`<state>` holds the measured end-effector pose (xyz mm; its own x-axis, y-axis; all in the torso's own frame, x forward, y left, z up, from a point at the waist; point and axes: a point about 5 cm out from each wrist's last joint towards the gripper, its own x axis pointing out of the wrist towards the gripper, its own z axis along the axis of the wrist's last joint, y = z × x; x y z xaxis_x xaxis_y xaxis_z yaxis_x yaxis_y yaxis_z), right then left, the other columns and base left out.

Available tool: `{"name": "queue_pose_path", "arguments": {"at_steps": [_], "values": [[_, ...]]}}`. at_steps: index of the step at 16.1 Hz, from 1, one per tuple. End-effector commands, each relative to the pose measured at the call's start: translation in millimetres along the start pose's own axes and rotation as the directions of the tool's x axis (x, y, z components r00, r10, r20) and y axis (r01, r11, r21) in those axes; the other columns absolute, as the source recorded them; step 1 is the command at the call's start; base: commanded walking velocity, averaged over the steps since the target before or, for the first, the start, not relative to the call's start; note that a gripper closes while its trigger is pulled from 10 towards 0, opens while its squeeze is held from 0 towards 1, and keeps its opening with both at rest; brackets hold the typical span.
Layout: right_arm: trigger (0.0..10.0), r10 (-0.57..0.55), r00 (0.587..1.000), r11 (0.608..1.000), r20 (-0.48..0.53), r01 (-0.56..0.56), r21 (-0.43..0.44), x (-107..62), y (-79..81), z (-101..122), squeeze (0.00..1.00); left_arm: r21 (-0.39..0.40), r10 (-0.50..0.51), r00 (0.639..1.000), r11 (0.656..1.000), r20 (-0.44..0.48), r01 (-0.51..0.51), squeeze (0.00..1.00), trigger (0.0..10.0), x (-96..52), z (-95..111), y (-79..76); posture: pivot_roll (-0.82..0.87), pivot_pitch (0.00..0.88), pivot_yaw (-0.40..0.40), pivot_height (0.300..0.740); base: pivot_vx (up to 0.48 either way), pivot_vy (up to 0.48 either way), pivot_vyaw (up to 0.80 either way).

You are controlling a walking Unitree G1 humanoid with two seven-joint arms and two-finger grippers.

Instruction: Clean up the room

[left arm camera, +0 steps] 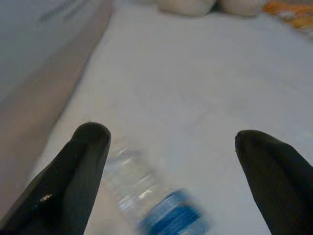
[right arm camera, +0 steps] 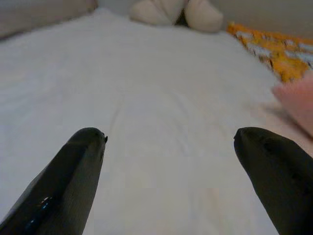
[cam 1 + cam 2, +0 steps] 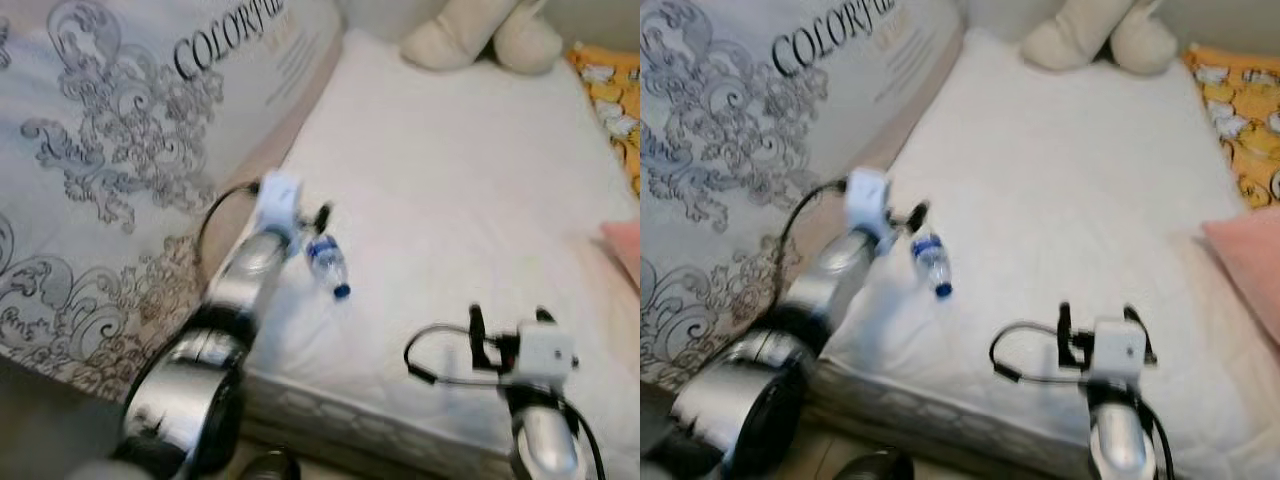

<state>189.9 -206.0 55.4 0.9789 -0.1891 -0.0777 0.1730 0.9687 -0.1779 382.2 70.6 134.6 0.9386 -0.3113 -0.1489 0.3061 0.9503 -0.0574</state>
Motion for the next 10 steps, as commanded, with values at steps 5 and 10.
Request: {"name": "queue_pose_path", "arguments": {"at_steps": [5, 10], "values": [[10.0, 0.076, 0.997, 0.997, 0.012, -0.076, -0.009, -42.2, 8.3, 13, 0.00, -0.052, 0.219, 0.957, 0.971, -0.192, -0.233, 0.00, 10.0, 6.2, -2, 12.8, -0.22, 0.192, 0.048, 0.740, 0.000, 0.000, 0.00], [10.0, 0.114, 0.991, 0.993, -0.073, -0.115, -0.001, -78.0, 17.4, 9, 0.00, -0.056, 0.308, 0.921, 0.943, -0.239, -0.329, 0.00, 10.0, 3.9, -8, 19.8, -0.25, 0.274, 0.042, 0.740, 0.000, 0.000, 0.00]]}}
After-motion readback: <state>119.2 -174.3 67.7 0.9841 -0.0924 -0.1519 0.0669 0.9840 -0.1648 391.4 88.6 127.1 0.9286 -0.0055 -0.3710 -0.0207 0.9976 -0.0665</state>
